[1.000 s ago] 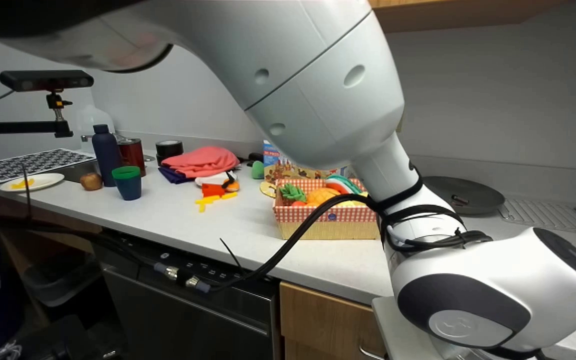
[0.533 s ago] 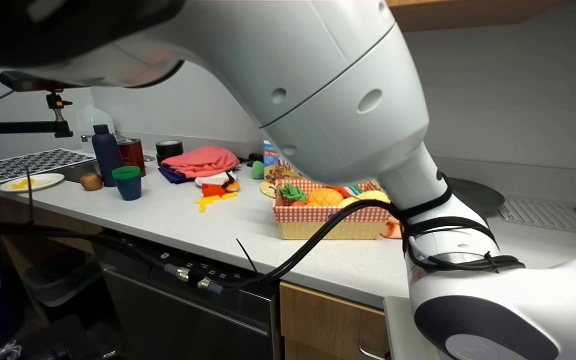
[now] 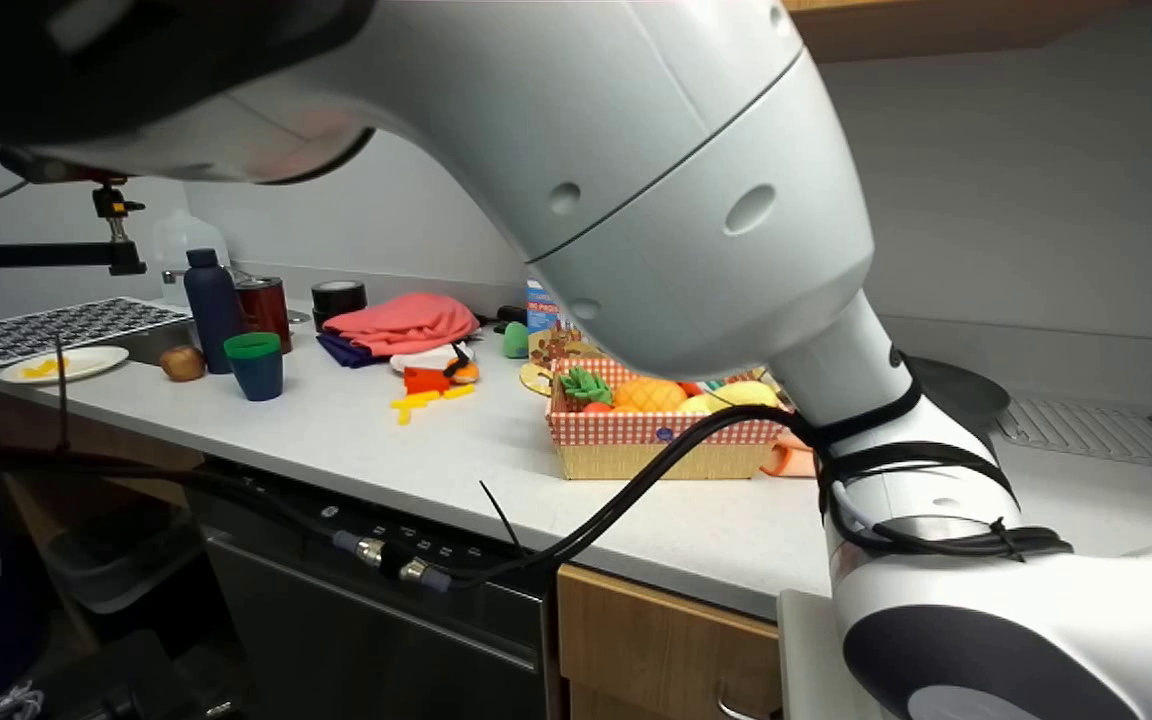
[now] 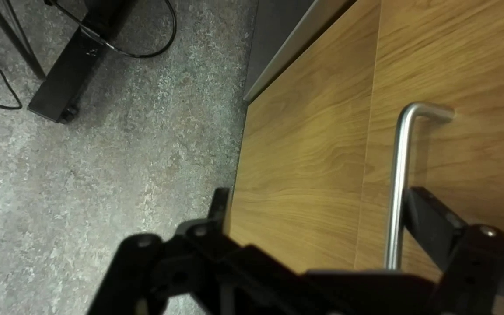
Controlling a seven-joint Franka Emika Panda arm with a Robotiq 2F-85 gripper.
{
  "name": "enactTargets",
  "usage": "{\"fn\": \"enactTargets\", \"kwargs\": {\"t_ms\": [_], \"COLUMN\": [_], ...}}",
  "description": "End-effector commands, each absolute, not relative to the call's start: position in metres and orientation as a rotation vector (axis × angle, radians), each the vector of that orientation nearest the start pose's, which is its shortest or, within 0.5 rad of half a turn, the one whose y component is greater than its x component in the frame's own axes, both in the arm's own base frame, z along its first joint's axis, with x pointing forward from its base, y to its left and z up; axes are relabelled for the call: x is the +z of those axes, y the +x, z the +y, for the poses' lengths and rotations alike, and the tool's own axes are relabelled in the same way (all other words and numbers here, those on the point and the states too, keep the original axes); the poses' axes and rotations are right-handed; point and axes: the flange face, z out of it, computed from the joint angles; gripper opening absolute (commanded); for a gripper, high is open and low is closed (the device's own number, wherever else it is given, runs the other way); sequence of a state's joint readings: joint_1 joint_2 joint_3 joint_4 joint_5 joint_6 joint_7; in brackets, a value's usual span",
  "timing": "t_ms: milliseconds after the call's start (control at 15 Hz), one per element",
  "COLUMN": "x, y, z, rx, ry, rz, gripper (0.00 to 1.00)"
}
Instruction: Push the drawer closed, open the drawer, place the pineapple and watermelon plush toy inside the drawer then close it.
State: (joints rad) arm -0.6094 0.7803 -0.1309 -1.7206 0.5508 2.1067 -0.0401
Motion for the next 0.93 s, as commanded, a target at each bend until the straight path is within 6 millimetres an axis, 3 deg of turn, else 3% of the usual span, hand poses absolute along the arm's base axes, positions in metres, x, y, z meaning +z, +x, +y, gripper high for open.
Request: {"fn": "enactTargets", "kwargs": {"t_ms": [0,467,867], "x": [0.074,0.076,0.08], "y": [0.455,0.429,0.425], "z": [-0.415,-0.428,-0.432], "rx": [0.42,0.478,0.542], "ry": [-2.345,-2.308,-2.312], "rz": [1.483,1.539,1.549], "gripper": [1.0,1.0,1.0]}}
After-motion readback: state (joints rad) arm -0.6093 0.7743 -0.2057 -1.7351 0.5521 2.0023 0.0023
